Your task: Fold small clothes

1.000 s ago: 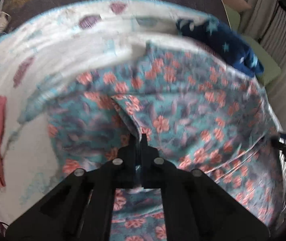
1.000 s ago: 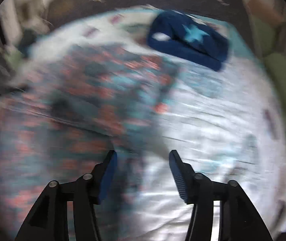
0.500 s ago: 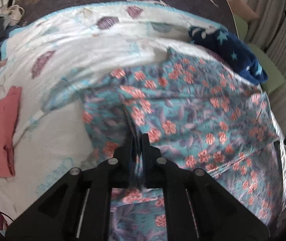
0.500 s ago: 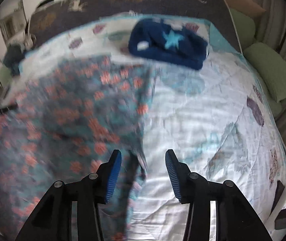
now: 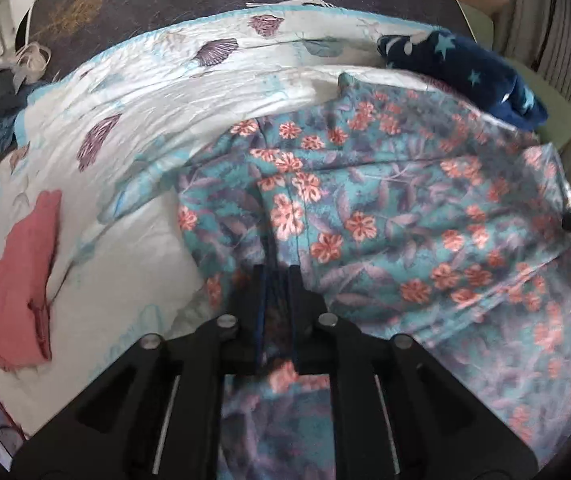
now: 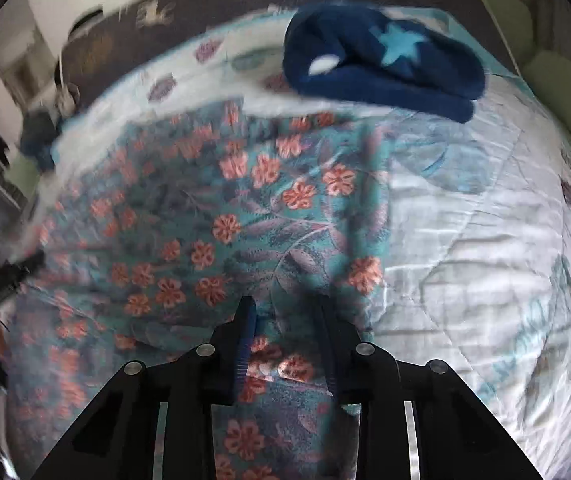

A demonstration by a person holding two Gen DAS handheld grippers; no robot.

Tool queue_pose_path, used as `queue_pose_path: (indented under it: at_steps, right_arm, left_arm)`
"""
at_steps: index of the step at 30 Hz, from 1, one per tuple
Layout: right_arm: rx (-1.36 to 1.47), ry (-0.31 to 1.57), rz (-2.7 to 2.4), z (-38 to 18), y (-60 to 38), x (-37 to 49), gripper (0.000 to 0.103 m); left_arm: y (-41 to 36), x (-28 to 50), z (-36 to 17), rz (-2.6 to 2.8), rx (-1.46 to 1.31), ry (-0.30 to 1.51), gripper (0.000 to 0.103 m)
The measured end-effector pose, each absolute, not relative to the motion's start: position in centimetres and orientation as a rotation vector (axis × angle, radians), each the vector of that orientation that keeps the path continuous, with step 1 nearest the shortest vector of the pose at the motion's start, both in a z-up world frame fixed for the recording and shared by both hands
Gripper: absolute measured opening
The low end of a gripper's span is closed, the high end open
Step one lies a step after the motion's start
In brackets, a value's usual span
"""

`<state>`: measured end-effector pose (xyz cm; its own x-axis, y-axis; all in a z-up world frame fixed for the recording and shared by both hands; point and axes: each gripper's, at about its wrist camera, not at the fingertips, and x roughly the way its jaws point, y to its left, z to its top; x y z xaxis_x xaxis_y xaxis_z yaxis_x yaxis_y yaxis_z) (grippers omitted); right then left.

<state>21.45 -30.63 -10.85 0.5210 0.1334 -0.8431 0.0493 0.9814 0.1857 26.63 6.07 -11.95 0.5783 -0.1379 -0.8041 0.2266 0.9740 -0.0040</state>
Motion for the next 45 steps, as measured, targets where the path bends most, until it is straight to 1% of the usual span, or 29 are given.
queue_pose_path:
  at_steps: [1, 2, 3, 4, 6, 10, 11, 13, 16, 22, 27, 29, 31, 35, 37, 41, 42, 43, 45]
  right_arm:
    - [0.201, 1.021, 0.054, -10.2, -30.8, 20.8, 0.032]
    - [0.202, 1.018, 0.058, -9.7, -30.9, 20.1, 0.032]
    - [0.198, 1.009, 0.063, -9.0, -31.0, 19.2, 0.032]
    - [0.187, 0.997, 0.071, -8.3, -31.1, 18.0, 0.032]
    - [0.16, 0.988, 0.085, -7.6, -31.1, 15.9, 0.033]
    - [0.105, 0.986, 0.061, -6.8, -30.6, 11.6, 0.036]
    - [0.107, 0.985, 0.056, -6.7, -30.6, 10.7, 0.036]
    - [0.138, 0.975, 0.055, -6.7, -30.6, 8.5, 0.036]
    - [0.18, 0.965, 0.082, -6.7, -30.3, 5.1, 0.036]
    - [0.161, 1.01, 0.154, -7.9, -28.7, -0.4, 0.036]
    - [0.182, 1.021, 0.14, -8.3, -28.7, -4.3, 0.036]
    - [0.183, 1.02, 0.13, -8.3, -28.8, -5.7, 0.038]
    - [0.182, 1.017, 0.108, -8.3, -28.9, -7.0, 0.042]
    - [0.142, 1.001, 0.1, -8.2, -28.2, -8.9, 0.043]
    - [0.108, 1.0, 0.111, -8.2, -27.5, -9.8, 0.049]
    - [0.111, 0.993, 0.119, -8.3, -26.6, -10.8, 0.052]
    - [0.132, 0.981, 0.127, -8.2, -26.3, -11.0, 0.055]
    - [0.152, 0.967, 0.13, -8.2, -26.1, -11.2, 0.063]
    - [0.183, 0.934, 0.128, -8.0, -25.5, -11.5, 0.073]
  left_arm:
    - [6.2, 26.2, -11.4, -0.21, 0.101, 0.926, 0.013]
    - [6.4, 25.2, -10.6, -0.212, 0.106, 0.906, 0.014]
    - [6.6, 24.3, -10.0, -0.215, 0.111, 0.886, 0.021]
    - [6.8, 23.4, -9.5, -0.216, 0.114, 0.872, 0.033]
    - [7.3, 21.1, -8.6, -0.218, 0.125, 0.84, 0.043]
    - [8.1, 17.2, -8.3, -0.178, 0.162, 0.829, 0.044]
    - [8.4, 16.3, -8.4, -0.172, 0.155, 0.827, 0.046]
    - [8.9, 14.0, -8.5, -0.165, 0.136, 0.821, 0.053]
    - [9.6, 10.7, -9.0, -0.165, 0.114, 0.825, 0.059]
    - [10.9, 5.5, -10.9, -0.137, 0.135, 0.893, 0.059]
    - [12.2, 2.3, -11.8, -0.118, 0.093, 0.924, 0.059]
    - [12.5, 1.3, -12.0, -0.116, 0.089, 0.929, 0.06]
    - [13.0, 0.3, -12.2, -0.113, 0.08, 0.937, 0.06]
    - [14.2, -1.7, -12.2, -0.11, 0.038, 0.946, 0.06]
    - [14.6, -2.8, -12.2, -0.128, 0.014, 0.953, 0.06]
    - [14.8, -4.4, -12.6, -0.161, -0.009, 0.971, 0.06]
    - [14.9, -4.8, -12.9, -0.164, -0.019, 0.978, 0.06]
    - [15.0, -5.0, -13.1, -0.164, -0.026, 0.982, 0.06]
    - [15.1, -5.5, -13.4, -0.162, -0.05, 0.986, 0.06]
